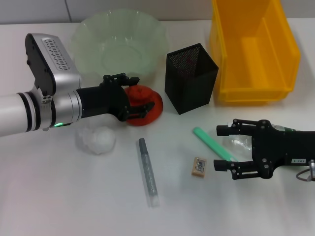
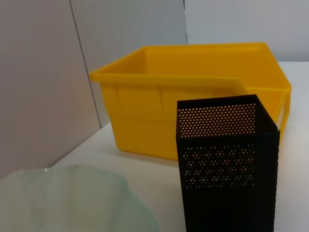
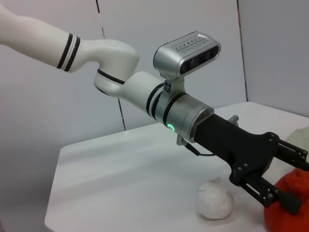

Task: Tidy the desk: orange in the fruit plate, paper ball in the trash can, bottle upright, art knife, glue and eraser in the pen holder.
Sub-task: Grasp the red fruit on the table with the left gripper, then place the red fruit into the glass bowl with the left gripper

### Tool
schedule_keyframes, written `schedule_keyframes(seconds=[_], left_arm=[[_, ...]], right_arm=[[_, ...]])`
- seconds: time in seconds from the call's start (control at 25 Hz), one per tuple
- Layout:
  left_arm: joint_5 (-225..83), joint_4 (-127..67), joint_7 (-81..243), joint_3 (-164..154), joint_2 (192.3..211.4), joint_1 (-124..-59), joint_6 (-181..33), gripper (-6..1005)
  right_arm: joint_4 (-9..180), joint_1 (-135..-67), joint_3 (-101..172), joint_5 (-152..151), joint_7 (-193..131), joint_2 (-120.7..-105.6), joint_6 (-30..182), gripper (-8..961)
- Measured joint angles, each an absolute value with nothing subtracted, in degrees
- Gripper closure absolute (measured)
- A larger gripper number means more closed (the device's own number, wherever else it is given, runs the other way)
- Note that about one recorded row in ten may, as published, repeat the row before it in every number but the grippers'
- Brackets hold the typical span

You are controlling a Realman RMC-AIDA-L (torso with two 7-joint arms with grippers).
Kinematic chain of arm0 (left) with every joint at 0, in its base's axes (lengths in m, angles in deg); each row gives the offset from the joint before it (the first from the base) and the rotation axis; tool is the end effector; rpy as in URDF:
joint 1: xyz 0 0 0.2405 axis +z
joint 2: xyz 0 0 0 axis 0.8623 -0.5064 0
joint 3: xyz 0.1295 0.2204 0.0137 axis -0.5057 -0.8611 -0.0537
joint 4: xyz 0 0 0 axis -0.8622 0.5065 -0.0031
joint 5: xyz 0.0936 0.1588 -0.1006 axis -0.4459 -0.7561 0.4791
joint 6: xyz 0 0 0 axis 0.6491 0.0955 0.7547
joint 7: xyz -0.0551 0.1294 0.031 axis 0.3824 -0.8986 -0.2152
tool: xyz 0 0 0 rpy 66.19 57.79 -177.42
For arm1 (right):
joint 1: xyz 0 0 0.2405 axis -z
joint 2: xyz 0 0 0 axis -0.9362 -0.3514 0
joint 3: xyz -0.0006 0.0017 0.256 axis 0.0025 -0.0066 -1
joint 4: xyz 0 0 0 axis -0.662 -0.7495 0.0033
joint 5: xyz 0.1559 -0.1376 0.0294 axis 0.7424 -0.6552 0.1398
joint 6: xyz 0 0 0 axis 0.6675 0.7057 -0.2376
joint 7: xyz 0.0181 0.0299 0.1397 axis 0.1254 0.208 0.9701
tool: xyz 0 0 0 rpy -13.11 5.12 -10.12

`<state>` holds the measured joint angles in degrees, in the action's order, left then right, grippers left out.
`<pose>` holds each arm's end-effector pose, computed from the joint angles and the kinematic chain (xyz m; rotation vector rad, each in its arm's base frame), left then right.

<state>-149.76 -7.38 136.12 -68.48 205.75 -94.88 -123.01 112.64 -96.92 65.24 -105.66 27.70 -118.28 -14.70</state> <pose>-0.2555 0.3694 -0.0702 -2.6300 -0.2315 -0.3599 0.2797 0.2800 -0.0132 -2.8911 0.3610 0.7755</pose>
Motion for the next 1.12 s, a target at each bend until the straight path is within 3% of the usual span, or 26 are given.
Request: schedule_keyframes(seconds=[0.28,0.84,1.04,1.12], left_arm=[[-149.8,-7.18,135.54,-70.59,205.75,-94.5,-123.88,226],[-149.17,-6.17,134.99,-70.37,205.74,-92.87,-125.91,620],[-139.94,-2.34,135.52,-65.76,205.46,-88.58,-135.15,772],[-134.45,-2.23,135.53,-63.47,205.42,-87.74,-138.22,789]], right_arm=[[112.64,-97.04,65.24,-105.59,27.75,-118.31,-14.37,135],[112.64,-97.11,65.23,-105.57,27.84,-118.53,-14.34,136],[112.64,-97.11,65.23,-105.57,27.84,-118.53,-14.35,136],[112.65,-97.11,65.23,-105.58,27.83,-118.53,-14.35,136]])
